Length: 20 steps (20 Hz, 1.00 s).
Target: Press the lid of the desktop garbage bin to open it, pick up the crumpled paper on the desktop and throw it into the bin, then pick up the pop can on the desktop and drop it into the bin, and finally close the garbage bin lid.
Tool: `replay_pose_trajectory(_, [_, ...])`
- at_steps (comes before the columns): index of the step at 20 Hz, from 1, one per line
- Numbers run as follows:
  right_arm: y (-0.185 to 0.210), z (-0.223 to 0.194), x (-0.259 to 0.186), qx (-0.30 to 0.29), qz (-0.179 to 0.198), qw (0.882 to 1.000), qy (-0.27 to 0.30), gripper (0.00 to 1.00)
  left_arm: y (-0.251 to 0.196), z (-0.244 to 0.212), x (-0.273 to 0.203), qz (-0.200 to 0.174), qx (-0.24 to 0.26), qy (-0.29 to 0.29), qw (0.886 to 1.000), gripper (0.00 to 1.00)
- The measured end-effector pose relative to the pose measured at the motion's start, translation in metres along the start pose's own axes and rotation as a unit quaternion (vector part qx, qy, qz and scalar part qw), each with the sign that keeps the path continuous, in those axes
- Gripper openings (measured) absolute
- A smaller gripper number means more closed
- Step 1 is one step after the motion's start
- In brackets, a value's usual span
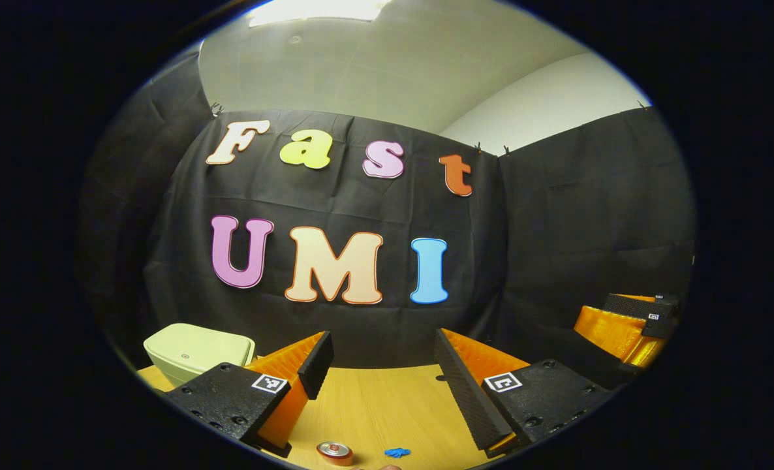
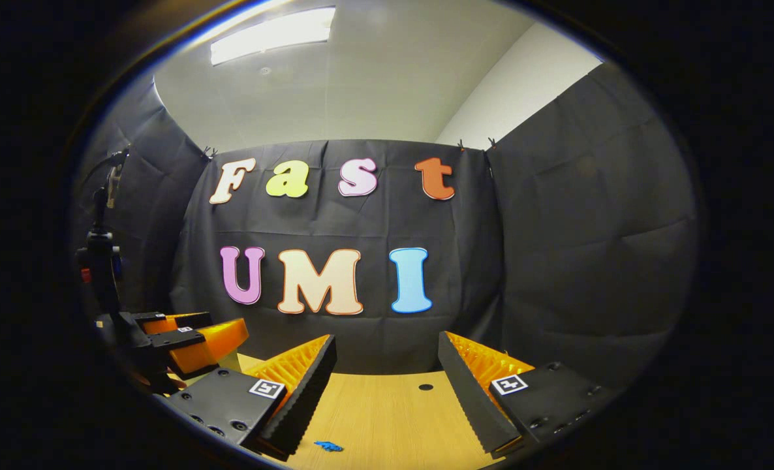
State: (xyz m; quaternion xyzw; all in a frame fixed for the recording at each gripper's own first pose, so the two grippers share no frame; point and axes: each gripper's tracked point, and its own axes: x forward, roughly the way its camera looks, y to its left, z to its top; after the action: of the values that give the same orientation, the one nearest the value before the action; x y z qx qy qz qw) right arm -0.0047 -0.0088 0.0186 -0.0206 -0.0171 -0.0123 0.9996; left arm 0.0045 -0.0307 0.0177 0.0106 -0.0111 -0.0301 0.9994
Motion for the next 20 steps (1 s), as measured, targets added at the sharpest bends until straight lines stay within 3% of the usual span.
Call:
replay_pose_trajectory(6, [0.006, -0.001, -0.004, -0.007, 0.006, 1.0, -0.001, 0.98, -0.005, -0.004, -0.004, -0.001, 0.0, 0.002, 1.0, 0.92])
replay_pose_trajectory(13, [0.013, 0.0, -0.006, -0.018, 0.025, 0.999, -0.024, 0.98, 0.016, -0.005, -0.016, 0.043, 0.014, 0.007, 0.999, 0.93])
replay_pose_trajectory(16, [0.013, -0.01, 0.002, -0.013, 0.035, 0.999, -0.012, 0.99, 0.02, -0.004, -0.02, 0.055, 0.001, 0.007, 0.998, 0.87])
replay_pose_trajectory(20, [0.01, -0.016, 0.008, 0.003, 0.05, 0.999, -0.007, 0.98, 0.027, 0.001, -0.022, 0.07, 0.019, 0.002, 0.997, 0.7])
